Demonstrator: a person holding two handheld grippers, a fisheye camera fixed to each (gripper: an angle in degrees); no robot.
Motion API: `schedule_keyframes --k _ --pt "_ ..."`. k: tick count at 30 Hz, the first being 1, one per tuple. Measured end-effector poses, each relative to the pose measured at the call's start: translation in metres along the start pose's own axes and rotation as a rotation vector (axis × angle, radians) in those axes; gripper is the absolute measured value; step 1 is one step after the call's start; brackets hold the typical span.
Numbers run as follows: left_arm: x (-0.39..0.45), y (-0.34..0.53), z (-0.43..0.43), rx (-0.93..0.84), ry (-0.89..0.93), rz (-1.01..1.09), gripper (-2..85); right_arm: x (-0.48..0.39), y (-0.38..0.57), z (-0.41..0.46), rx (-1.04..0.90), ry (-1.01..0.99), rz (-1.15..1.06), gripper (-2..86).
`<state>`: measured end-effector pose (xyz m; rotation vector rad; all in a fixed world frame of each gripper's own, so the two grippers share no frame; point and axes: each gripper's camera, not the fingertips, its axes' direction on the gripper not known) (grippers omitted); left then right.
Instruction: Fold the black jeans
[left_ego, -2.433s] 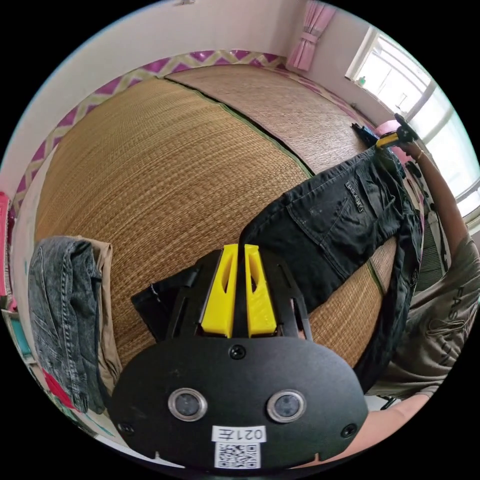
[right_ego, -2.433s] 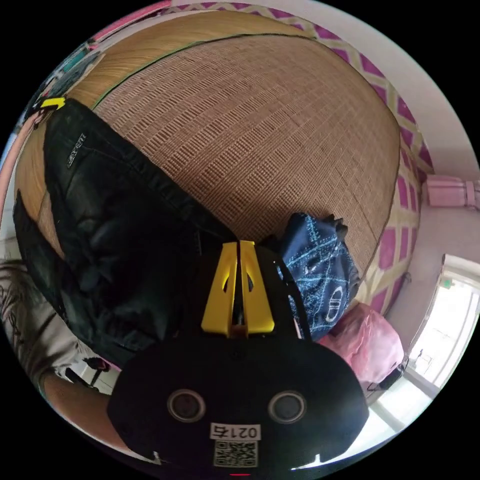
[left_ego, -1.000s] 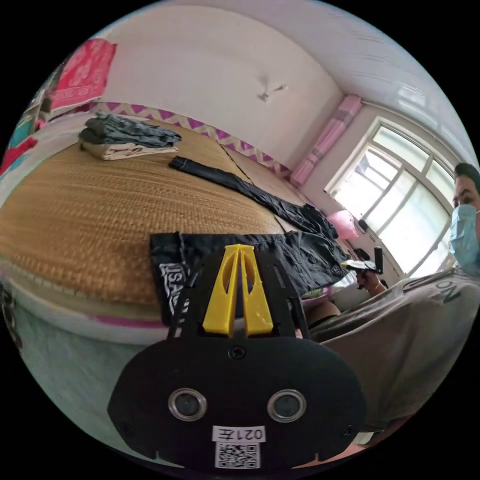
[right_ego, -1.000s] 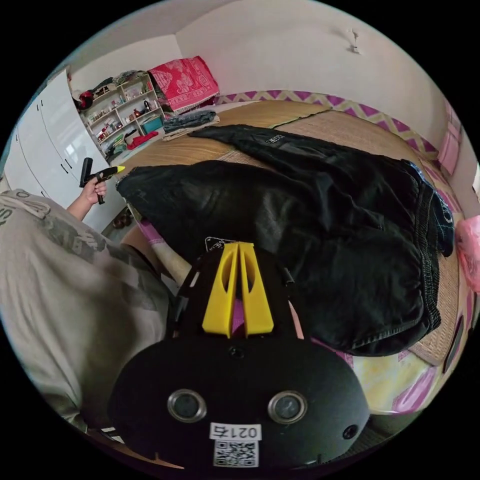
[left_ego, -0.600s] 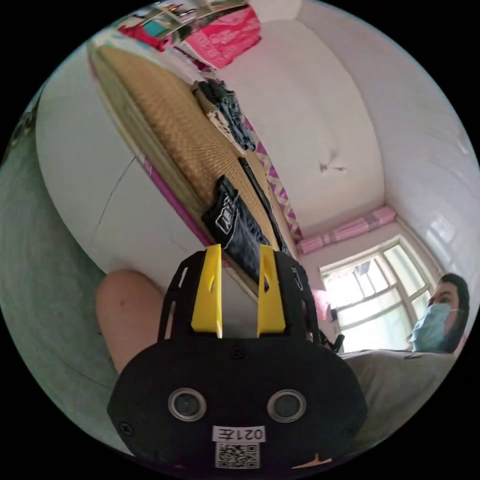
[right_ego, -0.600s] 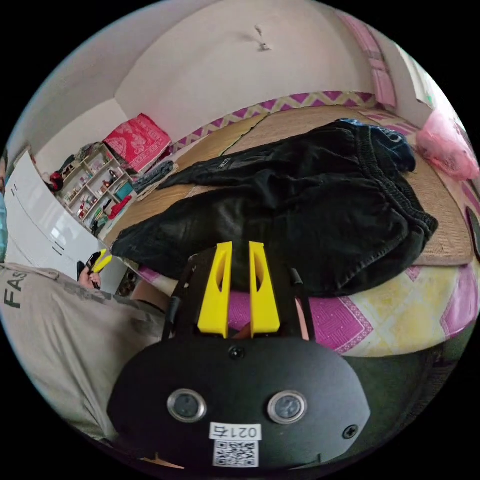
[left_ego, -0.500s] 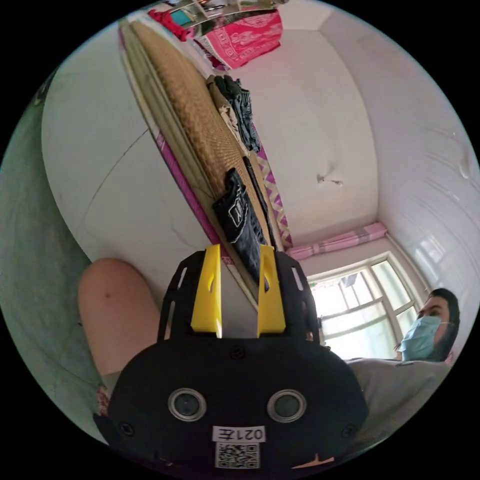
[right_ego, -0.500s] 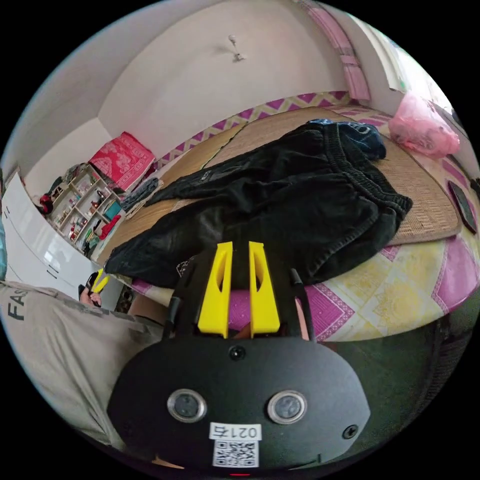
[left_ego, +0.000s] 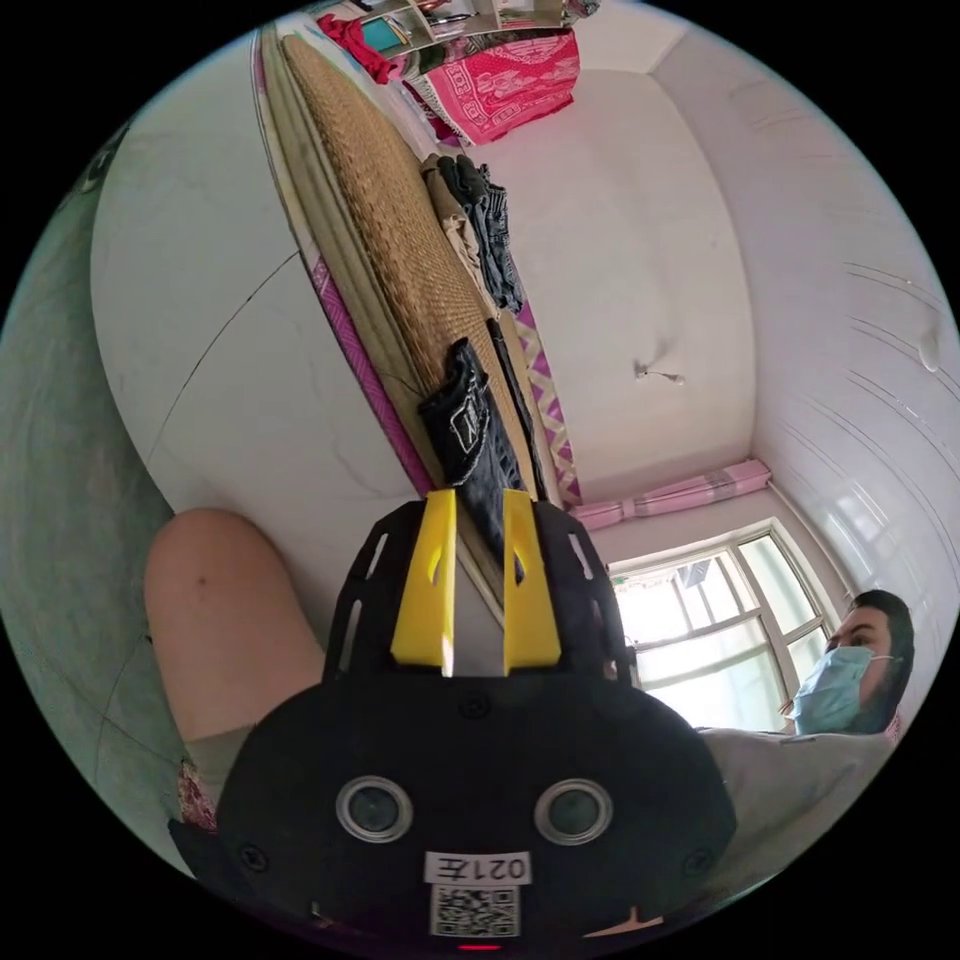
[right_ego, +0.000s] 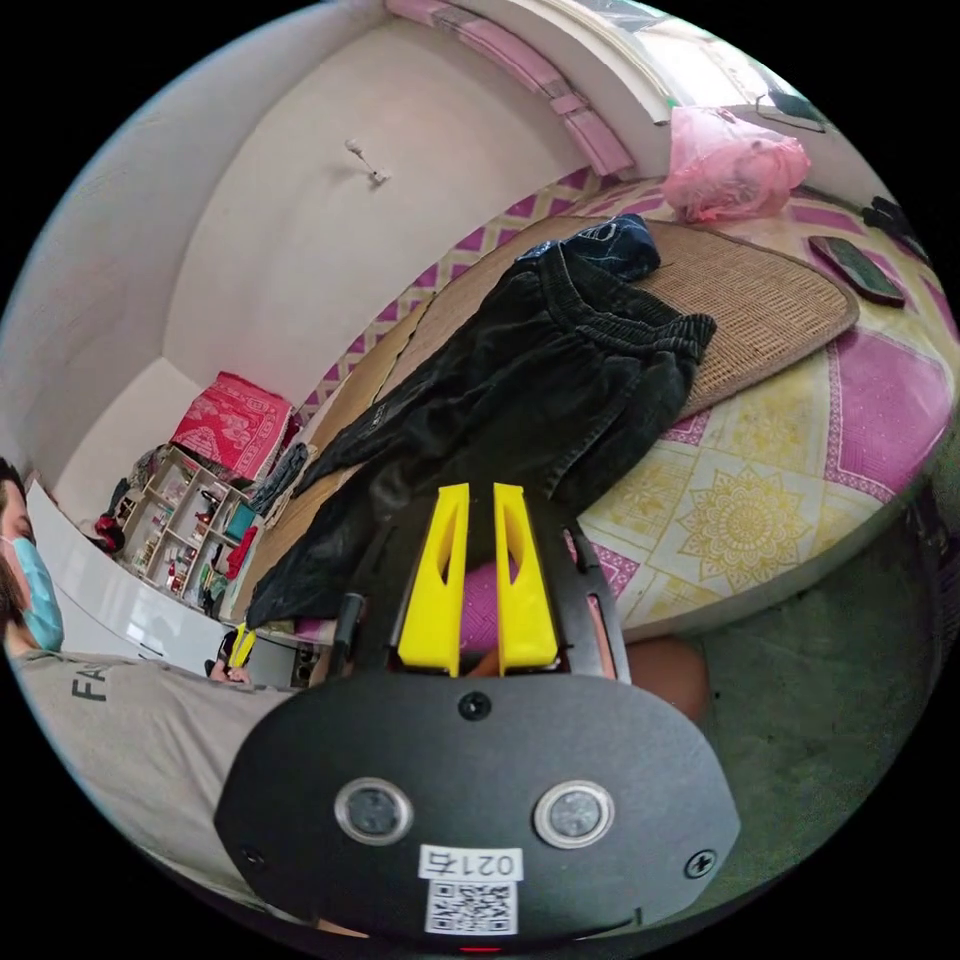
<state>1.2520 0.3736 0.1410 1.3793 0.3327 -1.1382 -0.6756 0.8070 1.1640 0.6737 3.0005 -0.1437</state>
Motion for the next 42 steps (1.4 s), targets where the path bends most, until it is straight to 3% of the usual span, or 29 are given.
schedule_keyframes --k 6,10,16,27,32,38,42 --pt "-0.012 -0.006 0.000 -0.027 0.013 -0.018 8.4 0.024 0.014 0.007 -0.012 -0.025 0.008 5.1" --pt "-0.016 -0.001 -0.011 0.001 0.068 0.013 0.6 0.042 0.022 0.008 -0.018 0.023 0.019 5.2" --pt "-0.030 -0.004 -0.007 -0.019 0.063 0.004 -0.9 0.095 0.045 -0.006 0.062 0.099 0.188 7.7" --pt "-0.046 -0.023 0.023 -0.036 0.102 0.028 -1.0 0.221 0.053 0.030 0.172 -0.299 0.513 6.0" --pt "-0.049 -0.036 0.041 -0.076 0.070 0.055 -1.0 0.244 0.044 0.032 0.185 -0.317 0.538 6.9" --pt "-0.067 -0.042 0.067 -0.098 0.049 0.033 -1.0 0.260 0.013 0.056 0.109 -0.171 0.535 3.2" --pt "-0.082 -0.042 0.081 -0.099 0.054 0.007 -1.0 0.282 0.010 0.070 0.121 -0.253 0.632 0.6"
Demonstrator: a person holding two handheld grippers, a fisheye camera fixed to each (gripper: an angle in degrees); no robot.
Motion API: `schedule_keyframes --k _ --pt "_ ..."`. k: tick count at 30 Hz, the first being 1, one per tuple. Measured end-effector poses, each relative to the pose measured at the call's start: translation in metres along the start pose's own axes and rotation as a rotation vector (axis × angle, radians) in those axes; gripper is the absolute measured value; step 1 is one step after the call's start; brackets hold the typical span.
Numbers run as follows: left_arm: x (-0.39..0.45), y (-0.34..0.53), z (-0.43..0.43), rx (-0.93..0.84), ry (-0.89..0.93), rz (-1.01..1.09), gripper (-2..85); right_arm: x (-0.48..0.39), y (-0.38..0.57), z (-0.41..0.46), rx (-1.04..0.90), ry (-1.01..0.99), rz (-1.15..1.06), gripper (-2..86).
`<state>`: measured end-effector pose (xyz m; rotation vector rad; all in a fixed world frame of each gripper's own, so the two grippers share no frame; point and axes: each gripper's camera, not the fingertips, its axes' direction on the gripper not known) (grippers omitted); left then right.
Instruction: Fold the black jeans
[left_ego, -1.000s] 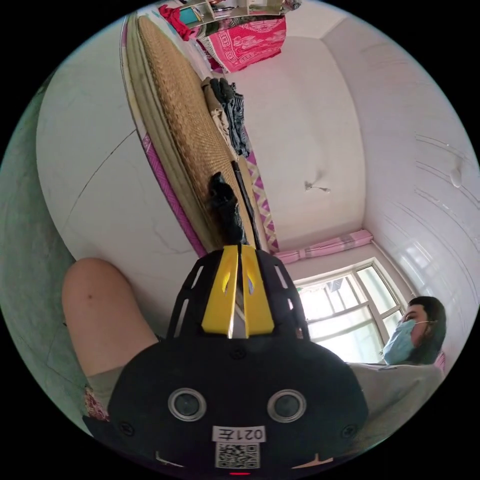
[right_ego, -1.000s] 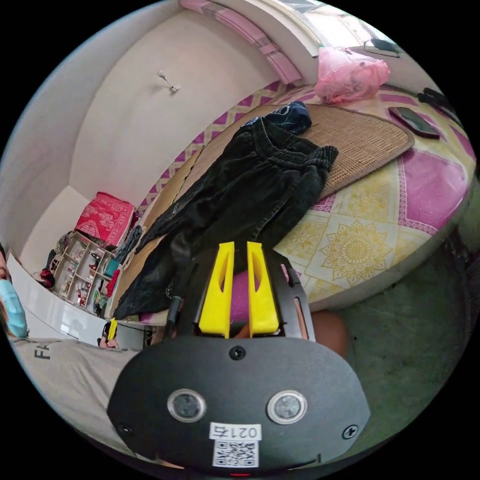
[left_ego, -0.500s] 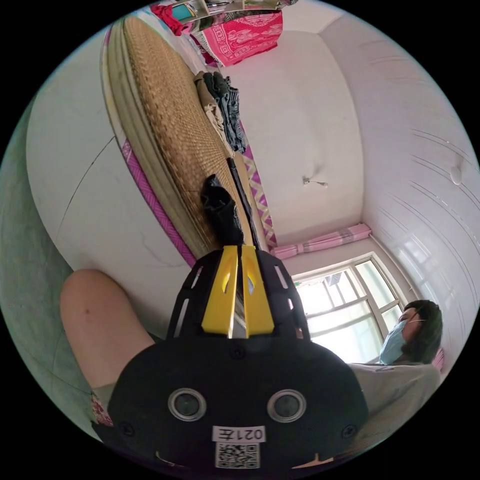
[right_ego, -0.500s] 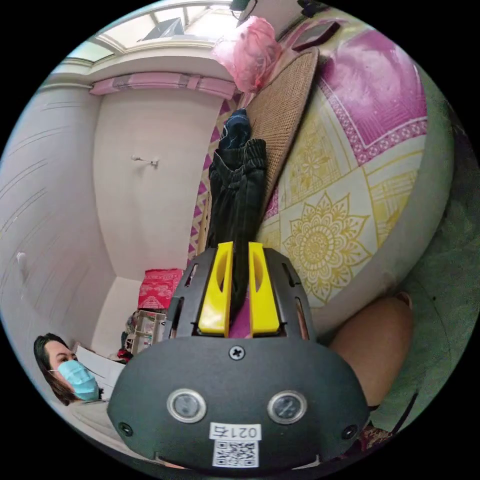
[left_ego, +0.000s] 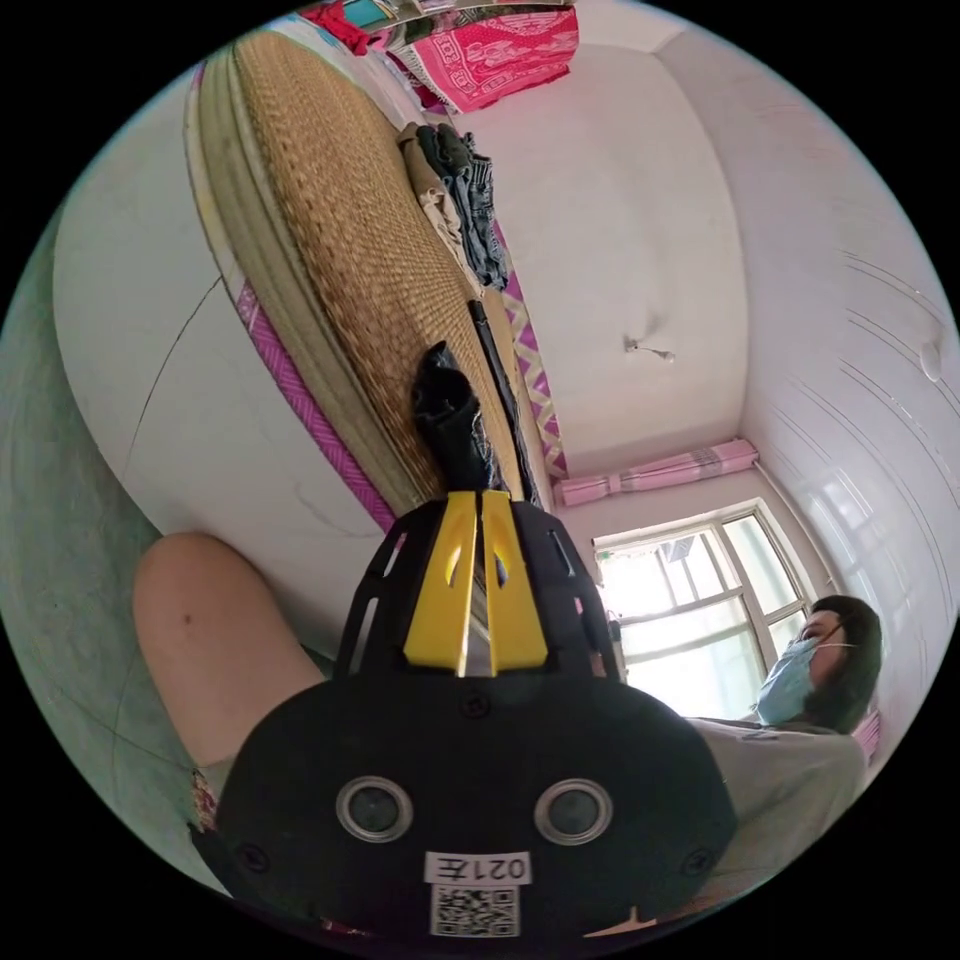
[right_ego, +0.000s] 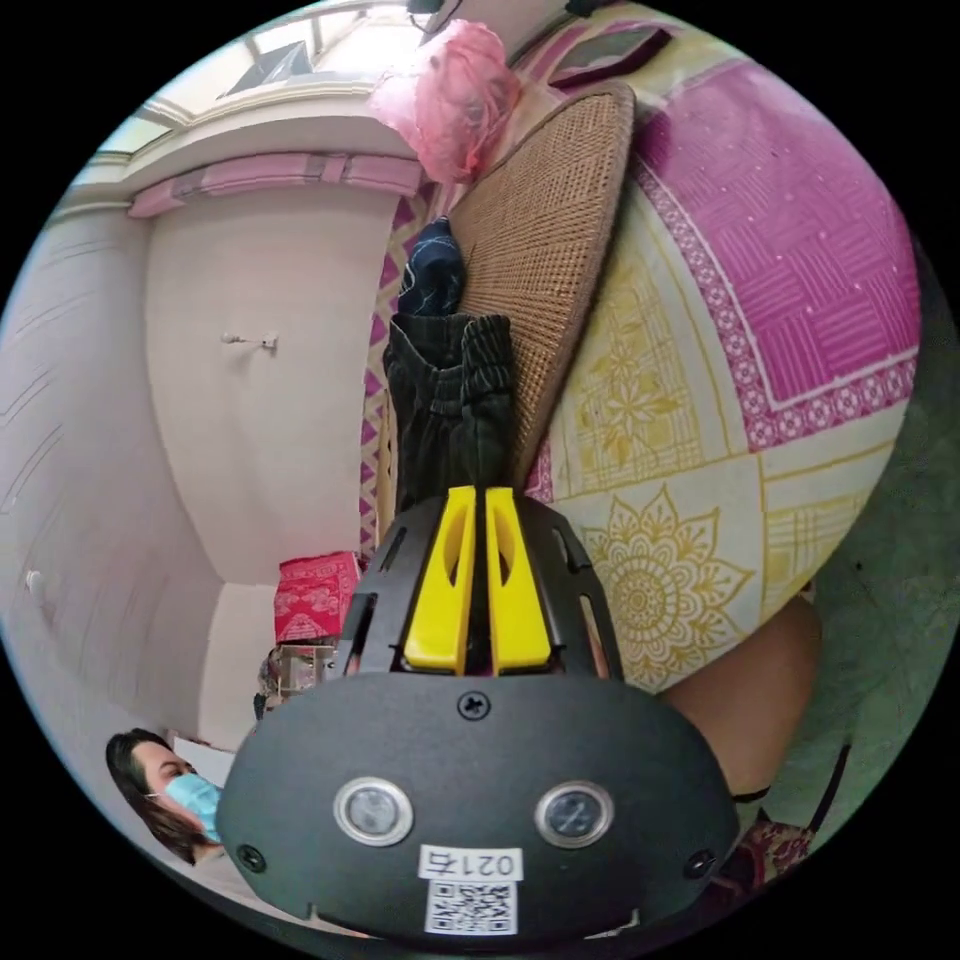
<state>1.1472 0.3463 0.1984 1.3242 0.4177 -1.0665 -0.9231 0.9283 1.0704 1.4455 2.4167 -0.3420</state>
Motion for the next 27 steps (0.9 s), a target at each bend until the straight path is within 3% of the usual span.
schedule_keyframes --k 9,15,21,23,27 --pt "0.020 -0.022 0.035 -0.067 0.015 0.011 -0.9 -0.041 -0.018 0.012 -0.012 -0.079 -0.063 -0.2" --pt "0.100 -0.107 0.104 -0.222 -0.092 0.110 -0.9 -0.111 -0.074 0.066 -0.081 -0.068 -0.166 -0.3" --pt "0.191 -0.253 0.253 -0.300 -0.225 0.268 -0.9 -0.195 -0.159 0.174 -0.138 -0.076 -0.229 0.0" --pt "0.209 -0.318 0.345 -0.338 -0.309 0.328 -0.8 -0.210 -0.191 0.221 -0.145 -0.042 -0.224 0.5" --pt "0.180 -0.402 0.497 -0.412 -0.452 0.281 0.4 -0.211 -0.254 0.340 -0.213 0.070 -0.184 4.9"
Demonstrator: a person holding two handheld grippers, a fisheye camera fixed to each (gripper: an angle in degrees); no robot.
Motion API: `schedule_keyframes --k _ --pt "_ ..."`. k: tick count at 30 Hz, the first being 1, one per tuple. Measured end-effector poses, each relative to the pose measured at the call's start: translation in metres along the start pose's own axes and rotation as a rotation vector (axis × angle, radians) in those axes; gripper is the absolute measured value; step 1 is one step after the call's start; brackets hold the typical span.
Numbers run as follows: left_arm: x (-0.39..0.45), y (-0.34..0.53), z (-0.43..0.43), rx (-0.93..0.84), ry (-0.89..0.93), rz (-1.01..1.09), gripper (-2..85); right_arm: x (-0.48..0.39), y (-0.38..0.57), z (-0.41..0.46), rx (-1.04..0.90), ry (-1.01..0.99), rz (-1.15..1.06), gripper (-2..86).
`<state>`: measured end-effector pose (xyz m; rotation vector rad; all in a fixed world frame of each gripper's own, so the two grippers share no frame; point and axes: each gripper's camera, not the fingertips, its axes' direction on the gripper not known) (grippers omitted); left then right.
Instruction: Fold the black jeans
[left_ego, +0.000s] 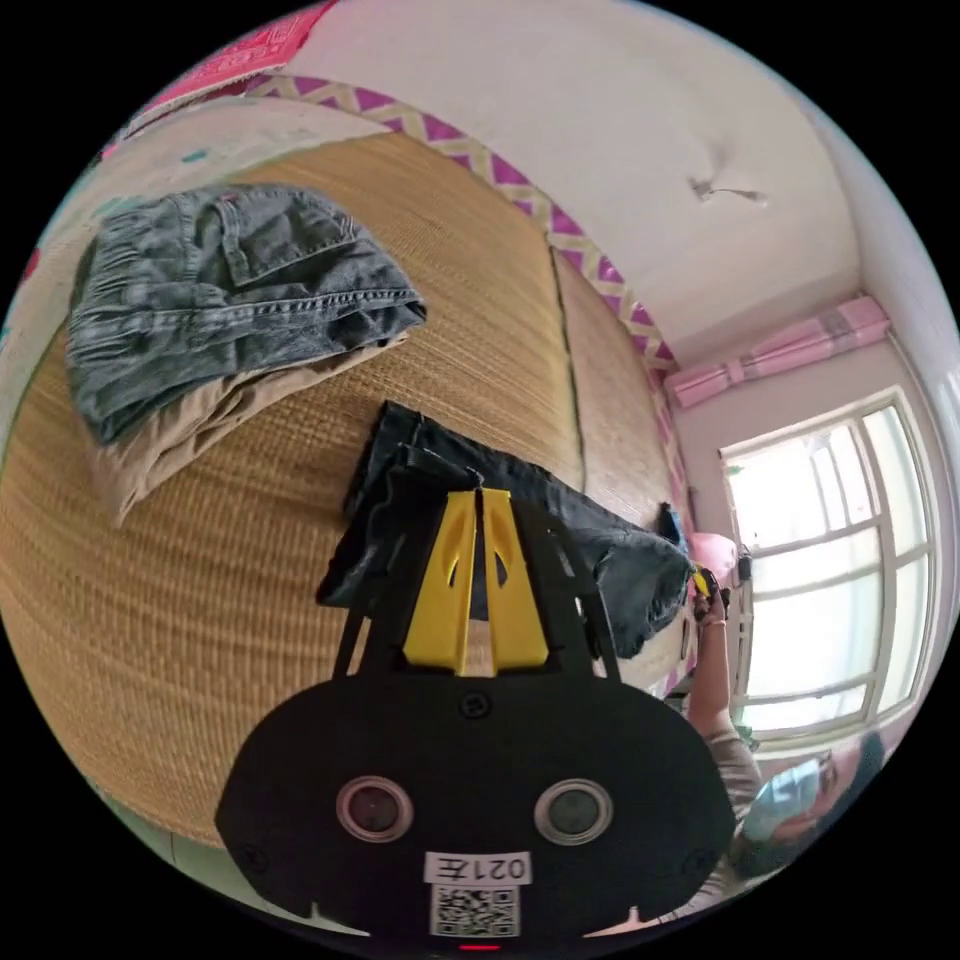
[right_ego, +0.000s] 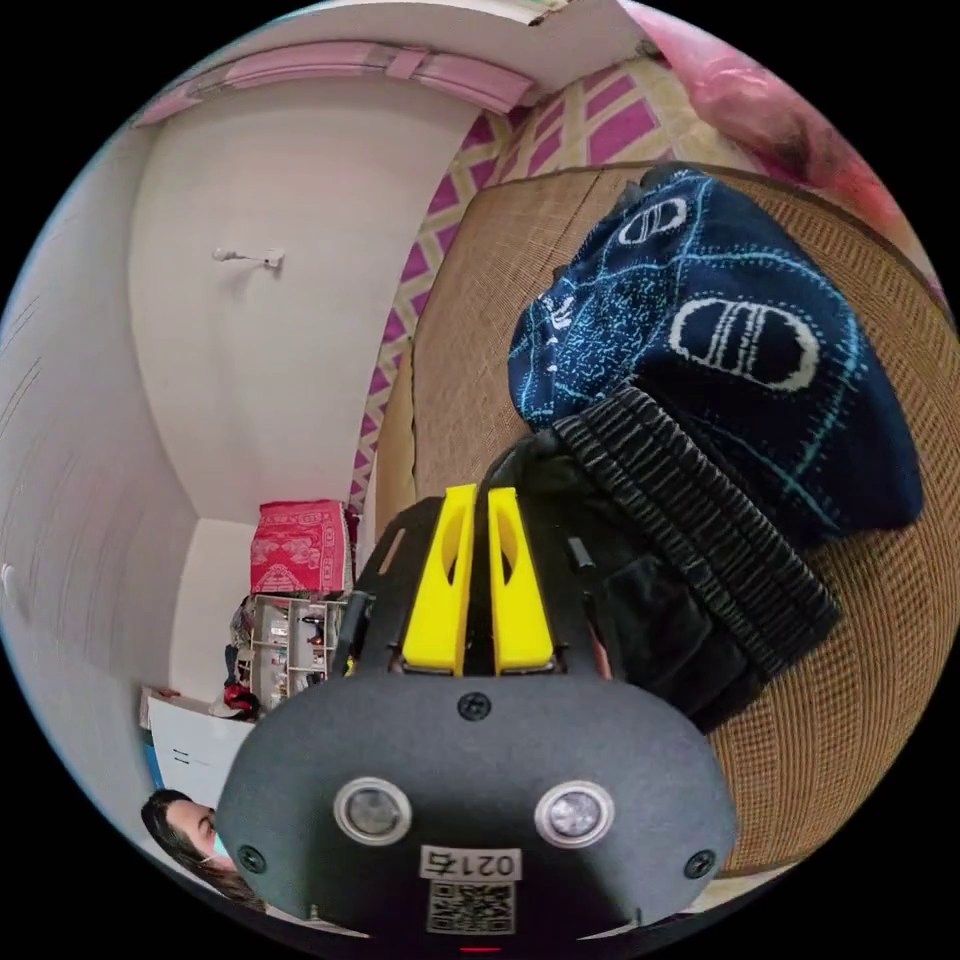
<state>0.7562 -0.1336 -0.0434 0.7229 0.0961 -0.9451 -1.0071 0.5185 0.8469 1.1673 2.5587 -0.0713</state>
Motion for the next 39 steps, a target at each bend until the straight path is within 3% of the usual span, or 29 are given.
schedule_keyframes --k 2,6,10,17,24,28,31,33,39 --pt "-0.017 -0.040 0.060 -0.006 -0.014 -0.069 3.7 0.012 -0.016 0.034 -0.046 -0.014 0.010 6.5" --pt "-0.018 -0.047 0.063 0.177 0.013 -0.055 5.4 0.002 -0.011 0.047 -0.021 -0.106 -0.050 8.5" --pt "0.025 -0.038 0.086 0.093 -0.005 0.209 5.4 -0.040 0.007 0.050 -0.104 -0.070 -0.217 8.0" --pt "0.204 0.015 0.238 -0.109 -0.320 0.886 7.7 -0.197 0.048 0.159 -0.241 0.300 -0.849 8.2" --pt "0.303 0.008 0.352 -0.242 -0.323 1.168 10.8 -0.289 0.058 0.309 -0.538 0.668 -1.327 10.7" --pt "0.327 -0.011 0.396 -0.277 -0.279 1.178 10.6 -0.308 0.046 0.360 -0.650 0.763 -1.357 11.0" --pt "0.331 -0.017 0.424 -0.321 -0.264 1.167 5.5 -0.318 0.033 0.387 -0.702 0.783 -1.319 2.8" --pt "0.334 -0.013 0.433 -0.331 -0.263 1.181 0.6 -0.335 0.033 0.385 -0.675 0.736 -1.329 -0.4" --pt "0.334 -0.009 0.438 -0.286 -0.280 1.205 -0.8 -0.367 0.033 0.336 -0.527 0.546 -1.339 -1.0"
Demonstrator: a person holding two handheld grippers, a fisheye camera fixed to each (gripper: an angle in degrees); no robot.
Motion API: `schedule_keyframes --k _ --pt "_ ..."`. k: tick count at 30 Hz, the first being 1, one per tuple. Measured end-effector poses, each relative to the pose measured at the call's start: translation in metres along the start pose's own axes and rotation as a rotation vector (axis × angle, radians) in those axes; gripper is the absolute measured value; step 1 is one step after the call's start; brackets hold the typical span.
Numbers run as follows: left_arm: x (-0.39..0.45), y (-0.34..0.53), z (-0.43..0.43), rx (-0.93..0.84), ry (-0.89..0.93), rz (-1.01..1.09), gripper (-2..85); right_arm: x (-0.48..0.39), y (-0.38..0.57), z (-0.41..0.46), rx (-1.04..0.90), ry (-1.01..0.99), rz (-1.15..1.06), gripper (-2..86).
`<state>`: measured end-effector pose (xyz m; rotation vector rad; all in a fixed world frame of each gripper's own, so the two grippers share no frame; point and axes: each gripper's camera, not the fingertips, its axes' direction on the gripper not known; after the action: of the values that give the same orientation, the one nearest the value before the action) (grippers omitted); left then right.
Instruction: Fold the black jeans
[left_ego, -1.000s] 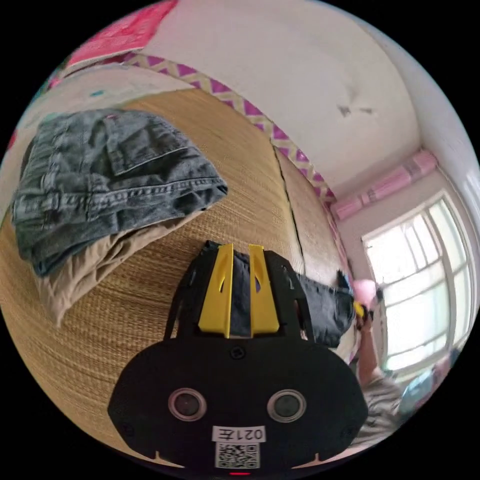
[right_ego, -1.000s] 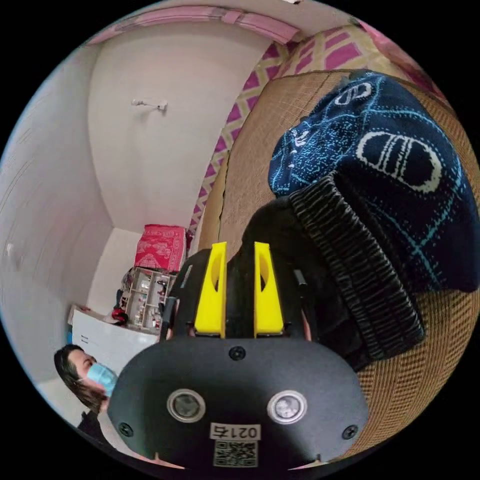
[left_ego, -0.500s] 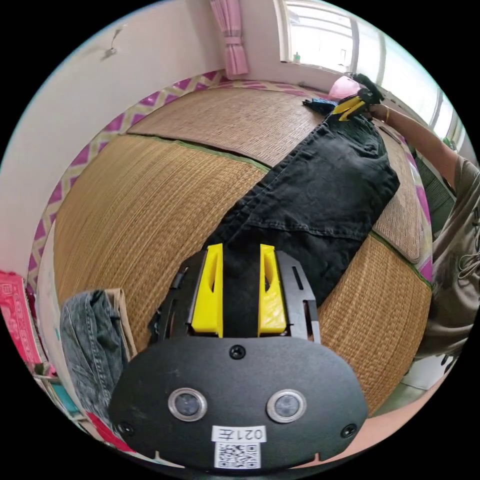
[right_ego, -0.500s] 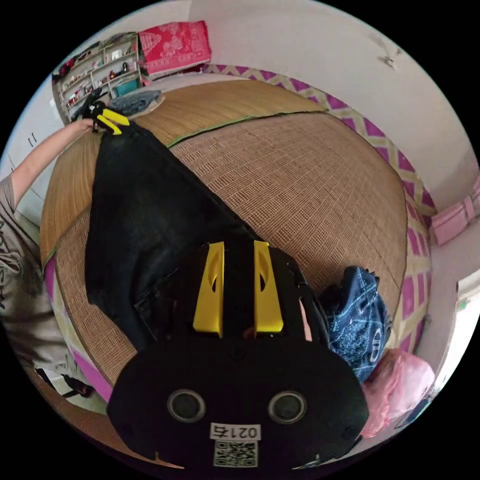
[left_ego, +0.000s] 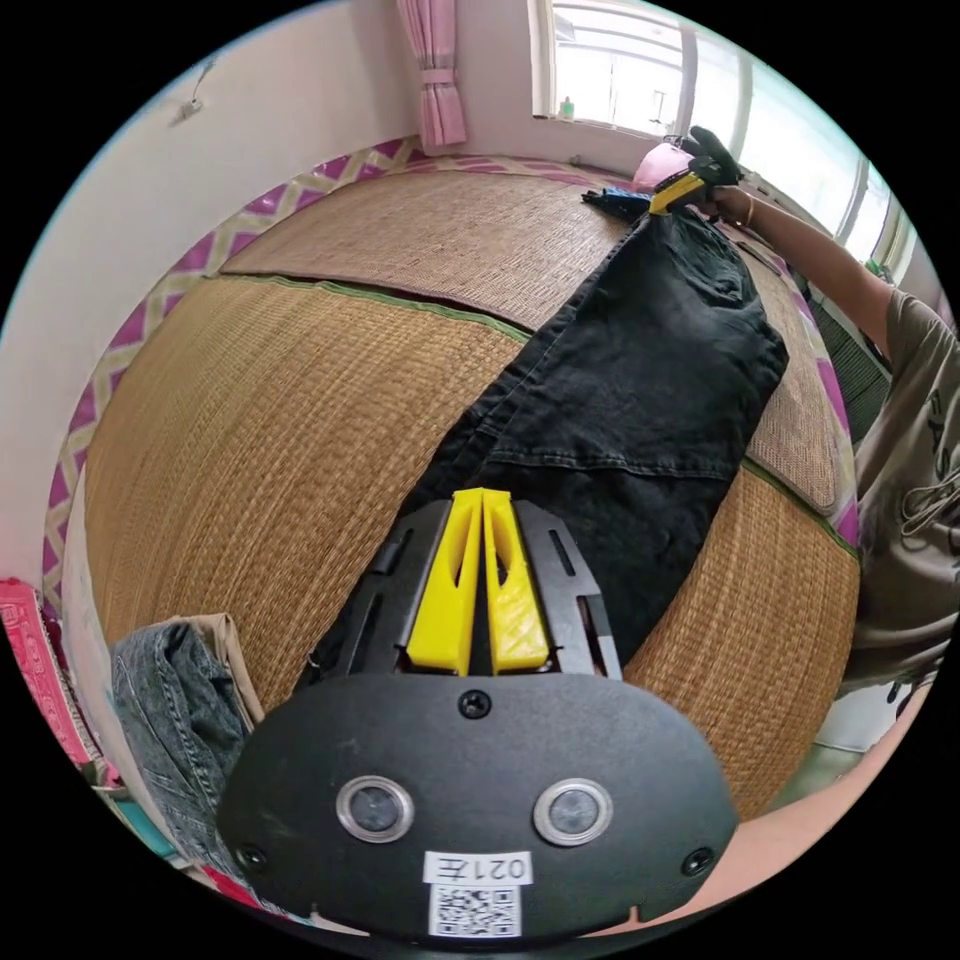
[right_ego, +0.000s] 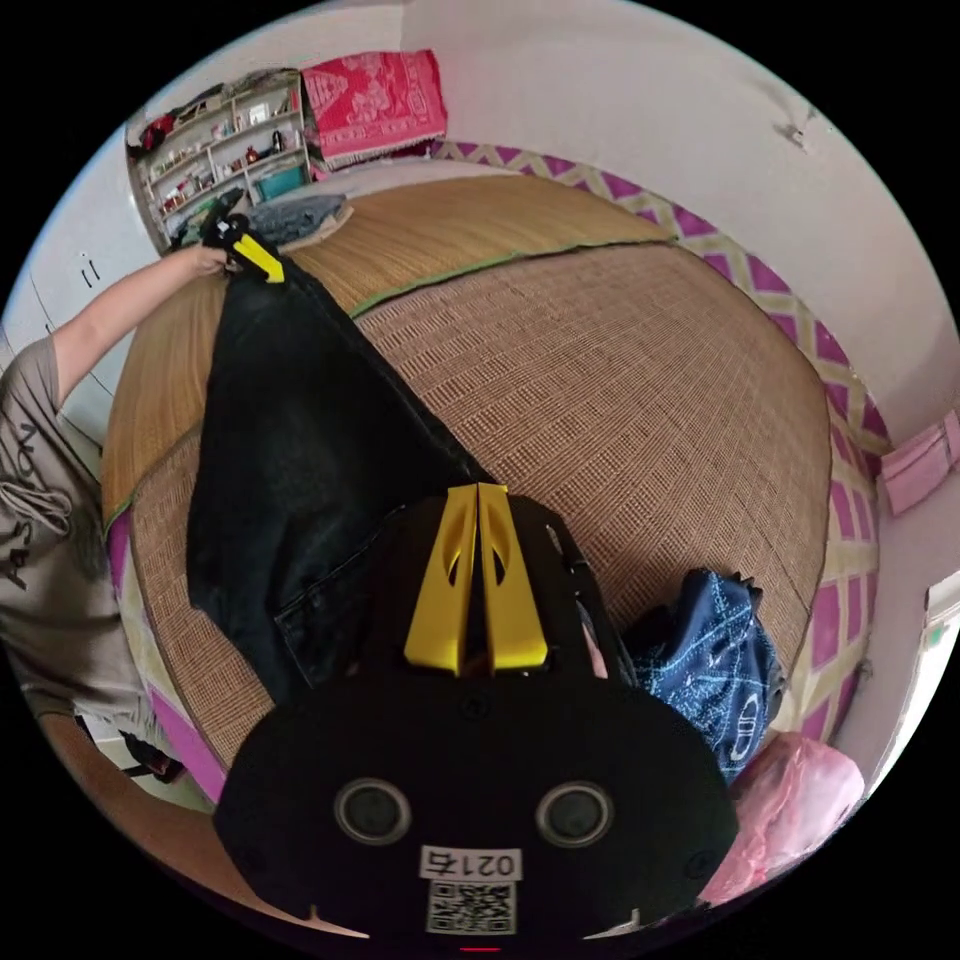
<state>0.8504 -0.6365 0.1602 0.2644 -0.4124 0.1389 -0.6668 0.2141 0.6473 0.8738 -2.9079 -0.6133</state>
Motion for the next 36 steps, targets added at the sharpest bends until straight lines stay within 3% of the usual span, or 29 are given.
schedule_keyframes --k 6,8,10,12,17,23,30,33,36 --pt "-0.008 -0.018 0.009 0.003 0.065 0.026 1.4 0.011 -0.013 -0.017 0.031 -0.015 0.038 -1.0" --pt "-0.011 -0.031 0.037 -0.093 0.103 0.027 10.3 0.011 -0.018 -0.015 0.017 -0.012 0.038 -1.0" --pt "-0.013 -0.038 0.055 -0.156 0.120 0.026 12.1 0.011 -0.020 -0.013 0.015 -0.009 0.043 -1.0" --pt "-0.013 -0.041 0.064 -0.172 0.111 0.030 11.6 0.012 -0.020 -0.013 0.024 -0.013 0.062 -1.0" --pt "-0.014 -0.033 0.059 -0.144 0.109 0.051 0.3 0.014 -0.019 -0.021 0.044 -0.028 0.077 -1.0" --pt "-0.041 -0.025 0.028 -0.050 0.136 0.014 -0.7 0.011 -0.022 -0.043 0.050 -0.002 0.054 -1.0" --pt "-0.079 -0.016 0.075 -0.153 0.116 -0.163 0.6 0.041 -0.014 -0.020 -0.019 -0.001 0.218 -1.0" --pt "-0.096 0.017 0.071 -0.106 0.136 -0.269 1.7 0.043 0.001 -0.015 -0.116 0.159 0.273 -0.8" --pt "-0.104 0.068 0.048 -0.087 0.104 -0.305 0.7 0.048 0.028 -0.049 -0.019 0.154 0.356 -0.5"
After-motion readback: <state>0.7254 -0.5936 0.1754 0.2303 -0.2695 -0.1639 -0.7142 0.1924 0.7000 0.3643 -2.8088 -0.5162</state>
